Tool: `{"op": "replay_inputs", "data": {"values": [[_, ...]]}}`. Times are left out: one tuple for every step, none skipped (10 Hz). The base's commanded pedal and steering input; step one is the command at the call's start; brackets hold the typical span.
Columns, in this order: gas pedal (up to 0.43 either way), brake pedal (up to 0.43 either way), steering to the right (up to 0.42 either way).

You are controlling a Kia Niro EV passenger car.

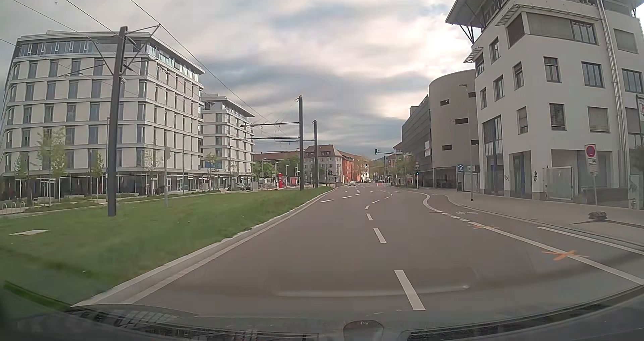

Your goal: Follow the waypoints while adhering to traffic rules and regulations

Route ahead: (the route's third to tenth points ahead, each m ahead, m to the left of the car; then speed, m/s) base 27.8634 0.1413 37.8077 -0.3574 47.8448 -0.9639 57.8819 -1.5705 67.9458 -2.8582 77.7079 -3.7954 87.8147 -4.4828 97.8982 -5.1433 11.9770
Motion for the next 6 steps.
{"op": "replay_inputs", "data": {"values": [[0.059, 0.000, 0.009], [0.059, 0.000, 0.009], [0.059, 0.000, 0.009], [0.059, 0.000, 0.009], [0.059, 0.000, 0.008], [0.059, 0.000, 0.007]]}}
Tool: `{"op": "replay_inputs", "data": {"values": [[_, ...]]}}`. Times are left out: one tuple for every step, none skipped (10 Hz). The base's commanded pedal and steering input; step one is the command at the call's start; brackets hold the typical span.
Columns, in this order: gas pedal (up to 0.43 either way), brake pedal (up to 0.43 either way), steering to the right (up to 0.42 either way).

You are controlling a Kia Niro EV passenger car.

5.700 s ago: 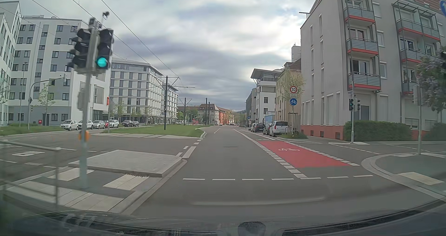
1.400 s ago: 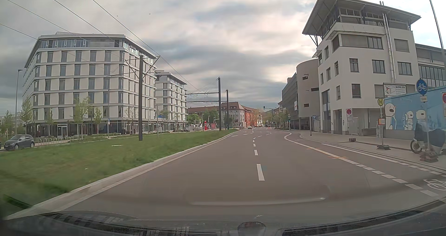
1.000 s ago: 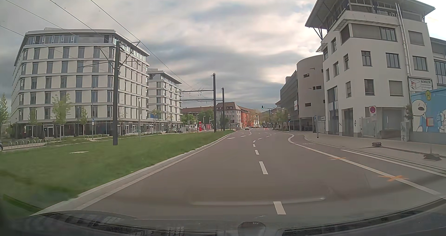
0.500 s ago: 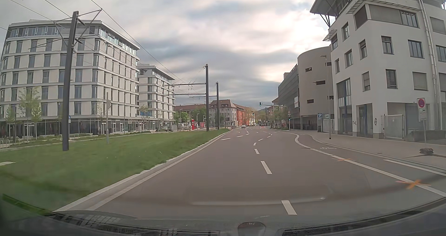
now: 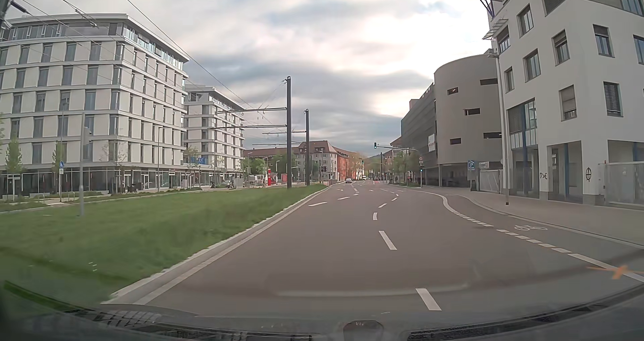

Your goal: Follow the waypoints while adhering to traffic rules and regulations

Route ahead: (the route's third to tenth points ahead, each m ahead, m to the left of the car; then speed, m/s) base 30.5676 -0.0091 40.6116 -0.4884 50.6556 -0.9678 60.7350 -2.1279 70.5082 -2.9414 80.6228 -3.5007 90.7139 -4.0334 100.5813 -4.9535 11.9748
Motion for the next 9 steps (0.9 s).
{"op": "replay_inputs", "data": {"values": [[0.059, 0.000, 0.006], [0.059, 0.000, 0.006], [0.059, 0.000, 0.006], [0.059, 0.000, 0.006], [0.059, 0.000, 0.006], [0.059, 0.000, 0.005], [0.059, 0.000, 0.005], [0.059, 0.000, 0.005], [0.059, 0.000, 0.005]]}}
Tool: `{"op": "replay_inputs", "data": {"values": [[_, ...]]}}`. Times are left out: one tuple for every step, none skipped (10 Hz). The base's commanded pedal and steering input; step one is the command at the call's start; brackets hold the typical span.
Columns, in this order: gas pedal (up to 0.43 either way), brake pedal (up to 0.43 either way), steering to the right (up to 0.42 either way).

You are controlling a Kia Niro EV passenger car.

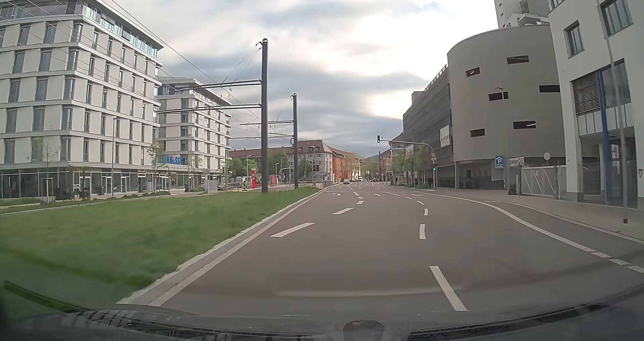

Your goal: Follow the waypoints while adhering to traffic rules and regulations

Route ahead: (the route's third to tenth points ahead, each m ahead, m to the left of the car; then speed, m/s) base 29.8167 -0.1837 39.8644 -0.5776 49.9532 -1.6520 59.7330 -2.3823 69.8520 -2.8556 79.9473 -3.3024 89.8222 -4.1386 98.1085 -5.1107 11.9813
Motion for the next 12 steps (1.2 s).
{"op": "replay_inputs", "data": {"values": [[0.059, 0.000, 0.005], [0.059, 0.000, 0.005], [0.059, 0.000, 0.005], [0.059, 0.000, 0.004], [0.059, 0.000, 0.004], [0.059, 0.000, 0.004], [0.059, 0.000, 0.004], [0.059, 0.000, 0.003], [0.059, 0.000, 0.003], [0.059, 0.000, 0.003], [0.059, 0.000, 0.003], [0.059, 0.000, 0.003]]}}
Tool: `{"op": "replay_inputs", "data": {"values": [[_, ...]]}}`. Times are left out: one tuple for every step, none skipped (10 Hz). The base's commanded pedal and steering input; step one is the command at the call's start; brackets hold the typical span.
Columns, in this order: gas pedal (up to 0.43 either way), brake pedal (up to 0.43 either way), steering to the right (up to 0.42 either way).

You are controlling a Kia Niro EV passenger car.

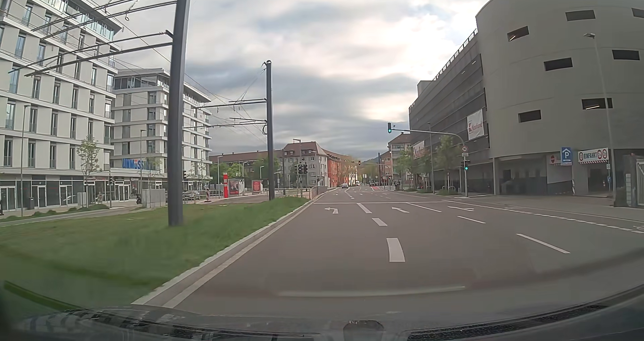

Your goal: Follow the waypoints while adhering to traffic rules and regulations

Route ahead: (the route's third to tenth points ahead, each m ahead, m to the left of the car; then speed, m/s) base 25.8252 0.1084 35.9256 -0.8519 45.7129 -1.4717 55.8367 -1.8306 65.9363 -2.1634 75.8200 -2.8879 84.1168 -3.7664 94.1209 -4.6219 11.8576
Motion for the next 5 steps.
{"op": "replay_inputs", "data": {"values": [[0.059, 0.000, 0.002], [0.000, 0.000, 0.003], [0.000, 0.000, 0.003], [0.000, 0.000, 0.002], [0.000, 0.000, 0.002]]}}
